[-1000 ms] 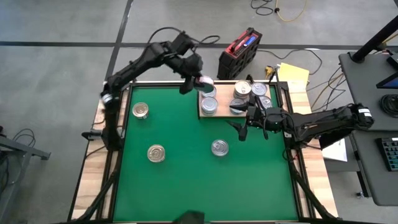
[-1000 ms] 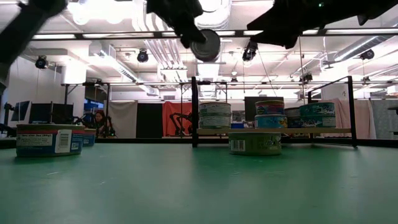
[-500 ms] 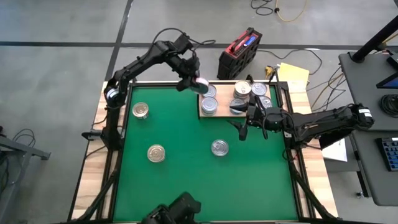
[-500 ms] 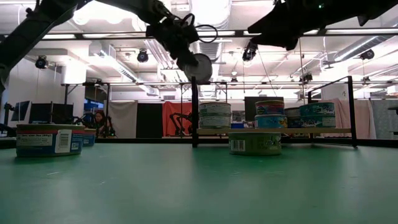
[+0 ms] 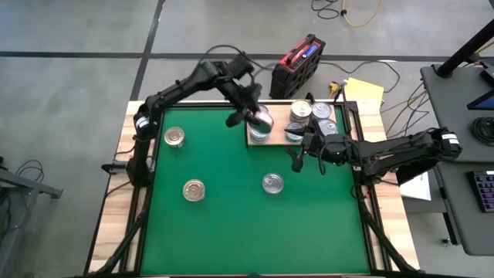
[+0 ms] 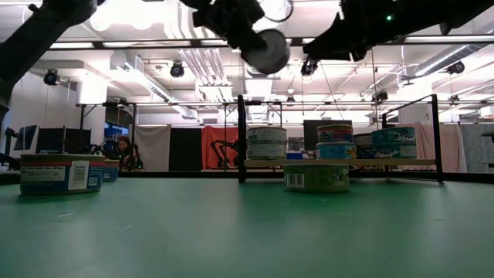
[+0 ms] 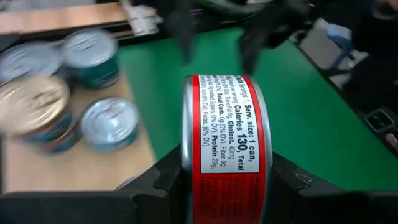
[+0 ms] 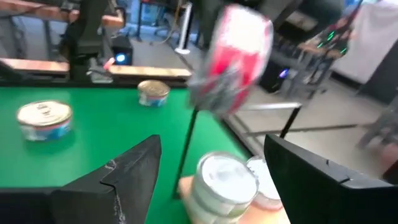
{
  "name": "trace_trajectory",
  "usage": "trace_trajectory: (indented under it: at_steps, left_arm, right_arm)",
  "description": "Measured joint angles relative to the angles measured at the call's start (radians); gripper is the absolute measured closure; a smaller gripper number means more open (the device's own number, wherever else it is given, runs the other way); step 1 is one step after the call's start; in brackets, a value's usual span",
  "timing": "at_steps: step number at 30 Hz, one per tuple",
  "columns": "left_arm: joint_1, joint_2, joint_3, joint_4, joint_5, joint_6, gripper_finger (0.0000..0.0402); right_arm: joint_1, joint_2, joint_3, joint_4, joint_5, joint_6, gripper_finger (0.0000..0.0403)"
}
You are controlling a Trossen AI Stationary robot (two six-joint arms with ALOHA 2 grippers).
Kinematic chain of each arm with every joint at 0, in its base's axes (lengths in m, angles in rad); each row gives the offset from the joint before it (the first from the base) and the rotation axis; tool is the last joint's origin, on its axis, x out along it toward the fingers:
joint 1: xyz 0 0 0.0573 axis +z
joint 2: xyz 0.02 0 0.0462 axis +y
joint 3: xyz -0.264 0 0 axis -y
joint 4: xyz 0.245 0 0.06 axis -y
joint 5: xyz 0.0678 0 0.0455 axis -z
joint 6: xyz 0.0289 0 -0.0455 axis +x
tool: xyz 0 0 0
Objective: Stack canned seafood by type on shelf
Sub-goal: Stack the red tuna can on top of the red tuna can on the shelf
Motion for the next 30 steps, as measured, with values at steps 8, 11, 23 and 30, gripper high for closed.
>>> trace_trajectory:
  at_steps: [8, 11, 23, 30]
  left_arm:
    - [-0.121, 0.000, -0.003, 0.034, -0.154, -0.032, 0.0282]
    - [-0.131, 0.001, -0.005, 0.065, -0.184, -0.063, 0.0282]
    - [-0.225, 0.001, -0.044, 0.136, -0.286, -0.117, 0.0282]
    - [-0.242, -0.043, -0.108, 0.233, -0.334, -0.154, 0.0282]
  right_arm:
    - [0.001, 0.030, 0.000, 0.110, 0.035, -0.088, 0.0106]
    - [0.000, 0.028, 0.000, 0.113, -0.021, -0.061, 0.0099]
    - [0.000, 0.059, 0.000, 0.157, -0.041, -0.027, 0.0139]
    - [0.000, 0.059, 0.001, 0.162, -0.035, 0.016, 0.0269]
